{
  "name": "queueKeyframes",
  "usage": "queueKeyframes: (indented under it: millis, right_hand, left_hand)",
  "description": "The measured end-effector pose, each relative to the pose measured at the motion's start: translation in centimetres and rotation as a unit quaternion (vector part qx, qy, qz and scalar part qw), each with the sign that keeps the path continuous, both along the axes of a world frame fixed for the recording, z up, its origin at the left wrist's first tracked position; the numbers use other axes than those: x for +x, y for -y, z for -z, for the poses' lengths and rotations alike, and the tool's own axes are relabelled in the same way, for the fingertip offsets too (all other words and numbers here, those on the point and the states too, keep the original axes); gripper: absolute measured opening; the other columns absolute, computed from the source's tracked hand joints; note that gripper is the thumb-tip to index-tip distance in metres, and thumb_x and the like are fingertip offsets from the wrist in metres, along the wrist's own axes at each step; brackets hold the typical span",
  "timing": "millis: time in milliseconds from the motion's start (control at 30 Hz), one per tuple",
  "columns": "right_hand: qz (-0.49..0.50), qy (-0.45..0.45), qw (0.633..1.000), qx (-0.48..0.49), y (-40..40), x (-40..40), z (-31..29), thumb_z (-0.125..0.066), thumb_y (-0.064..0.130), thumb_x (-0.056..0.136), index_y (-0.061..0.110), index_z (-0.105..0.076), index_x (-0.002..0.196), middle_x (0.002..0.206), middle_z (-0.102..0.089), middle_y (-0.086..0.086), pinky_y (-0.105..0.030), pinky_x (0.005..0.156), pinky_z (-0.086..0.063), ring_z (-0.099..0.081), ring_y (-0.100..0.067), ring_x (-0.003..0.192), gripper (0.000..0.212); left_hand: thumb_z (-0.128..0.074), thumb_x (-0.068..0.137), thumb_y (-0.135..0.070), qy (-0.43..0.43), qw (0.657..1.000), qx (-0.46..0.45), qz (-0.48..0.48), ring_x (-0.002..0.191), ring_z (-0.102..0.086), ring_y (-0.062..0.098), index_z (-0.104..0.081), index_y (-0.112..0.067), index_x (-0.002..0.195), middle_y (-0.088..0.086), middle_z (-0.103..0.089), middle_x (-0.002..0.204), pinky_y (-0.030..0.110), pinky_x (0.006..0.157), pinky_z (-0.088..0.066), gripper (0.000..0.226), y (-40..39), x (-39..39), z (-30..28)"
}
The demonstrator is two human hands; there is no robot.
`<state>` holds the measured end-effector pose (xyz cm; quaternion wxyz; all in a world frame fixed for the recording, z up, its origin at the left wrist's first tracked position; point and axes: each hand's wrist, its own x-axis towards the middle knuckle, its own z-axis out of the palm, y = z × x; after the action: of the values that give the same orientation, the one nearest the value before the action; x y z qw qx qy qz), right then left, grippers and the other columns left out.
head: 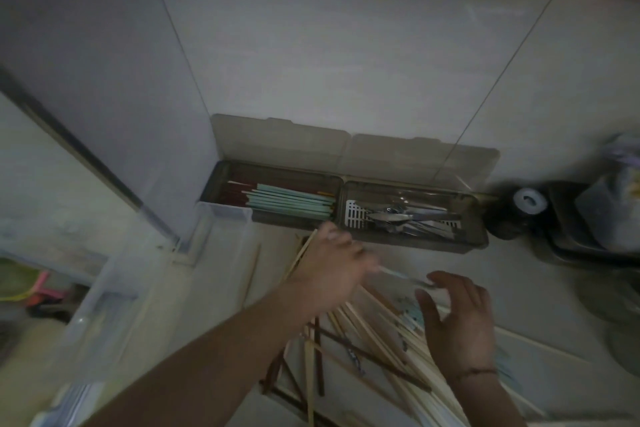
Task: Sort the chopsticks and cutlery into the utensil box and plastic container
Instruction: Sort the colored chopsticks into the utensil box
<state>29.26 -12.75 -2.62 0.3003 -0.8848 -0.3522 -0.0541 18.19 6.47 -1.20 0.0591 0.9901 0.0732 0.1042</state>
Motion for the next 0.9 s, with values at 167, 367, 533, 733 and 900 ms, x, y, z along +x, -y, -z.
queueKeyframes:
  millis: [167, 367, 533, 733, 900]
  right_hand:
    - [0.08, -0.022, 0.992, -0.096, 5.7, 1.7, 2.4, -0.053, 0.039, 0.075, 0.015, -0.07, 0.098, 0.098, -0.067, -0.01, -0.045, 0.074, -0.05, -0.059, -0.039, 0.087, 0.037]
    - [0.088, -0.023, 0.966, -0.241, 9.1, 2.1, 4.8, -0.04, 0.045, 0.07, 0.019, -0.076, 0.086, 0.092, -0.069, -0.013, -0.048, 0.063, -0.051, -0.062, -0.041, 0.078, 0.047]
    - [0.11, -0.031, 0.962, -0.249, 8.9, 2.5, 5.2, -0.053, 0.039, 0.074, 0.025, -0.075, 0.093, 0.099, -0.069, -0.009, -0.049, 0.072, -0.05, -0.06, -0.039, 0.088, 0.032]
    - [0.122, -0.012, 0.967, -0.222, 8.4, 3.0, 6.1, -0.067, 0.019, 0.068, 0.023, -0.074, 0.08, 0.086, -0.068, -0.01, -0.046, 0.061, -0.05, -0.059, -0.04, 0.075, 0.015]
    - [0.14, -0.054, 0.958, -0.243, 8.0, 3.0, 6.2, -0.078, 0.01, 0.069, 0.017, -0.073, 0.085, 0.092, -0.066, -0.014, -0.043, 0.068, -0.044, -0.057, -0.04, 0.085, 0.017]
  left_hand:
    - [-0.047, 0.091, -0.026, 0.041, 0.977, -0.038, -0.205, 0.089, -0.062, 0.024, -0.066, -0.027, 0.095, -0.003, -0.069, 0.09, 0.041, 0.094, -0.034, 0.02, -8.2, -2.1, -1.4]
    - [-0.041, 0.098, -0.026, -0.096, 0.943, -0.066, -0.311, 0.108, -0.051, 0.025, -0.066, -0.031, 0.106, -0.001, -0.062, 0.108, 0.053, 0.114, -0.018, 0.026, -13.1, -2.3, -1.6]
    - [-0.054, 0.094, -0.024, -0.137, 0.924, -0.097, -0.345, 0.113, -0.048, 0.025, -0.07, -0.035, 0.103, -0.004, -0.063, 0.111, 0.06, 0.114, -0.009, 0.021, -13.4, -0.6, -1.1]
    - [-0.049, 0.095, -0.029, -0.146, 0.928, -0.09, -0.331, 0.119, -0.046, 0.026, -0.059, -0.032, 0.122, 0.0, -0.059, 0.123, 0.059, 0.114, -0.015, 0.029, -13.1, -0.5, 0.0]
    - [-0.053, 0.09, -0.034, -0.072, 0.95, -0.051, -0.301, 0.125, -0.039, 0.024, -0.053, -0.029, 0.13, -0.003, -0.051, 0.132, 0.052, 0.115, -0.018, 0.041, -11.3, -0.7, 0.5]
